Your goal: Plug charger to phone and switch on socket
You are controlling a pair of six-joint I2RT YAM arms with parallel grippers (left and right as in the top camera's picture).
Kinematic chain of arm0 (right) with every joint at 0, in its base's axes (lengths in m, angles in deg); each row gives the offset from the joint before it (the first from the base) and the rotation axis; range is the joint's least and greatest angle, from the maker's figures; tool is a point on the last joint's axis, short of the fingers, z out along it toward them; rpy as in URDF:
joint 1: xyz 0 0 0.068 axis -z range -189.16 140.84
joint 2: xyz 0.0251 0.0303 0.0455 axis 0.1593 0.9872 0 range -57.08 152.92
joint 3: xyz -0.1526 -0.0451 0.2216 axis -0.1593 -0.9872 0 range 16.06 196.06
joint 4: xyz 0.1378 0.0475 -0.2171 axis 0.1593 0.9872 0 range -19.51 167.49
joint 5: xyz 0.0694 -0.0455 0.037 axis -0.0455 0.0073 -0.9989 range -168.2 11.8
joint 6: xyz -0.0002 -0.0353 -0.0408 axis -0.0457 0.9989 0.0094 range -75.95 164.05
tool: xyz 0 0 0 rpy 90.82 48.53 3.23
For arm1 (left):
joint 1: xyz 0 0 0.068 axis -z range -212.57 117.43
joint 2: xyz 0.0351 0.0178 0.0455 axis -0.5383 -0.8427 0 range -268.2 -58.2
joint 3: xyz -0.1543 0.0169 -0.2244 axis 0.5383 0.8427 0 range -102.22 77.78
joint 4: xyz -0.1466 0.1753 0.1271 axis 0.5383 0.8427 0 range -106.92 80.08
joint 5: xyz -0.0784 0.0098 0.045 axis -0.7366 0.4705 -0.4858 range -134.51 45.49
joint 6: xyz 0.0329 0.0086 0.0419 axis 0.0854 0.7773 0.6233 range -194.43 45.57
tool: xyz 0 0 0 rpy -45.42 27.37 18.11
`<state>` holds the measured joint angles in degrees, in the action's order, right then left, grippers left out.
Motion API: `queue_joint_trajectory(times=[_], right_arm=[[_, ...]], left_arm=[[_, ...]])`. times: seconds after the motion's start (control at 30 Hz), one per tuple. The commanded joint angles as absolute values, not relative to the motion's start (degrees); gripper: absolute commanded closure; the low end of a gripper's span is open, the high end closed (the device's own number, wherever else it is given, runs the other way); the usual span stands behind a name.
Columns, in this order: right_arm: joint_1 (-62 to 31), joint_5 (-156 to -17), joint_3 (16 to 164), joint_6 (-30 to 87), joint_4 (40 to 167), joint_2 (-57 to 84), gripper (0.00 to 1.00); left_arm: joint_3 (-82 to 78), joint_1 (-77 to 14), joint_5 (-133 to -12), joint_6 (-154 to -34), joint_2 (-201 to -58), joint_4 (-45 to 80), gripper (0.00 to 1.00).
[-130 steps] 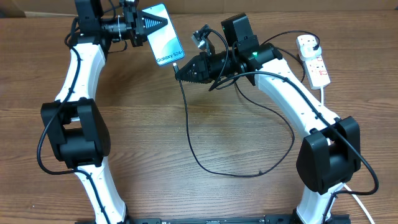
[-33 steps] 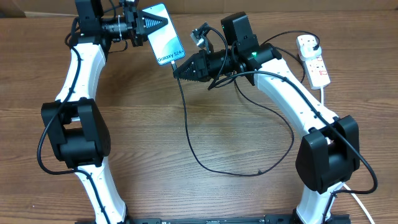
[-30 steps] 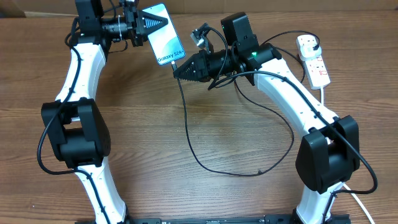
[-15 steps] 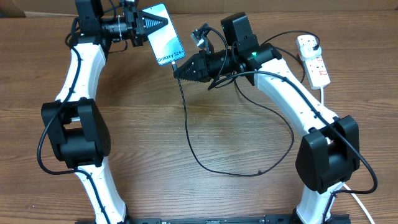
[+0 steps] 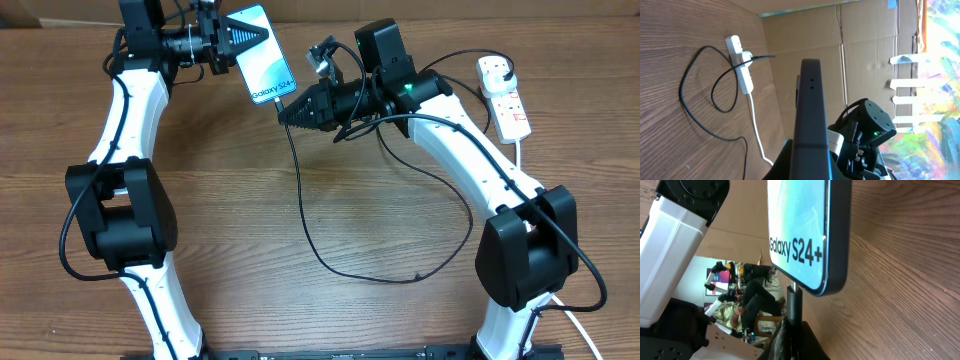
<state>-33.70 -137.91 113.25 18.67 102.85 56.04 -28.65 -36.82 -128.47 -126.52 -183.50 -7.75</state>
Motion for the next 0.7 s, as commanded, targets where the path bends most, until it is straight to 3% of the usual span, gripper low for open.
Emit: queue_joint_trajectory(times=[0.0, 0.67], right_arm=[[-33.9, -137.1, 113.7, 17.8, 101.3, 57.0, 0.96], [-33.9, -134.6, 113.7, 11.4, 97.5, 57.1, 0.96]], left_arm=[[-29.5, -36.3, -131.6, -126.3, -183.0, -7.9, 0.96], [-29.5, -35.7, -133.5, -126.2, -183.0, -7.9, 0.96]])
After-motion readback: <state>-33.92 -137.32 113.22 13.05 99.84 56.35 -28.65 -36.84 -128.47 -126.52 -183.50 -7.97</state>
